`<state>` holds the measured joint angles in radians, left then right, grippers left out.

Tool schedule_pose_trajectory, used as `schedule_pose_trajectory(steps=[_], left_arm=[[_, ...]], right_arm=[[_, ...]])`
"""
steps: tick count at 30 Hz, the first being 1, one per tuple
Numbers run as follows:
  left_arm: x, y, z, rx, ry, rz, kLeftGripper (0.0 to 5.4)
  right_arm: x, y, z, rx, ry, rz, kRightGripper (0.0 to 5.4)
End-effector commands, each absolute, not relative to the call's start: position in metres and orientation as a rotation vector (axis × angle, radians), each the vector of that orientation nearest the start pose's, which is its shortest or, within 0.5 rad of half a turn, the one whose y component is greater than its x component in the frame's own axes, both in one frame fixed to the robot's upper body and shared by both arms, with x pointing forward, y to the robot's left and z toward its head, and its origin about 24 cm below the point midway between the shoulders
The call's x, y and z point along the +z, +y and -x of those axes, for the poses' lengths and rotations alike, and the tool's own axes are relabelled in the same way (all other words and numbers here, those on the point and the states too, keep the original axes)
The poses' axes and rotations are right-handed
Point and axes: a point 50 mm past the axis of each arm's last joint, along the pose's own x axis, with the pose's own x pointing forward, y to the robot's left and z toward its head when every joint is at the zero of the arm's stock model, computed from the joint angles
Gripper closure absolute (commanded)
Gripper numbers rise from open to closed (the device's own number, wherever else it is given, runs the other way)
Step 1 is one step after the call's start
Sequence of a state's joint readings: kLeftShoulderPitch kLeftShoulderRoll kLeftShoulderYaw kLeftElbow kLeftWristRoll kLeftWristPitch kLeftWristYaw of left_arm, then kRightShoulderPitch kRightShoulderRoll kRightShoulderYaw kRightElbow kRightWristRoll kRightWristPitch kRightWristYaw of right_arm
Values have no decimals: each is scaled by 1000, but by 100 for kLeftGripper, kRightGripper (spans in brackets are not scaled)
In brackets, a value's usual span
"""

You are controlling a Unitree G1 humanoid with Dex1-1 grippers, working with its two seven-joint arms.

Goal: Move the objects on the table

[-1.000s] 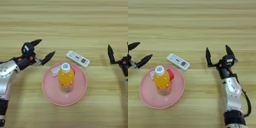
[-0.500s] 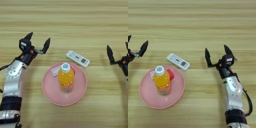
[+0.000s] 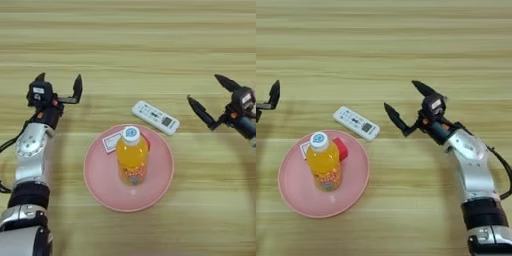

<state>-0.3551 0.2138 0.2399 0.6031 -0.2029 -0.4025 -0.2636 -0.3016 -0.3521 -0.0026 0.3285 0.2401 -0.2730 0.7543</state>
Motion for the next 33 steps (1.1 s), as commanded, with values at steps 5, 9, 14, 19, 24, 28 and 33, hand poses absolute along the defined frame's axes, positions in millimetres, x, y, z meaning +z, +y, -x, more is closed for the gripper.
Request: schedule_pose_trajectory(steps=[5,9,14,19,24,28,33], left_arm=[[57,232,-314,63,-213,-14,3],[57,230,-314,74,-224,-28,3],[56,222,-312,53,-236,-96,3],[56,213,-309,3,-252,-144,3],[56,207,-307,-38,-261,-165,3],[55,205,-306,-44,-260,-173,3],[55,203,-306,-61,-262,-194,3]], right_arm=[[85,-175,-314,849,-120,238,0],[83,-170,-324,892,-73,232,0],[80,-160,-334,943,-7,207,0],[77,-149,-337,987,20,190,0],[72,-141,-336,1014,43,184,0],[67,-136,-335,1034,63,185,0],[57,-132,-332,1051,99,219,0]])
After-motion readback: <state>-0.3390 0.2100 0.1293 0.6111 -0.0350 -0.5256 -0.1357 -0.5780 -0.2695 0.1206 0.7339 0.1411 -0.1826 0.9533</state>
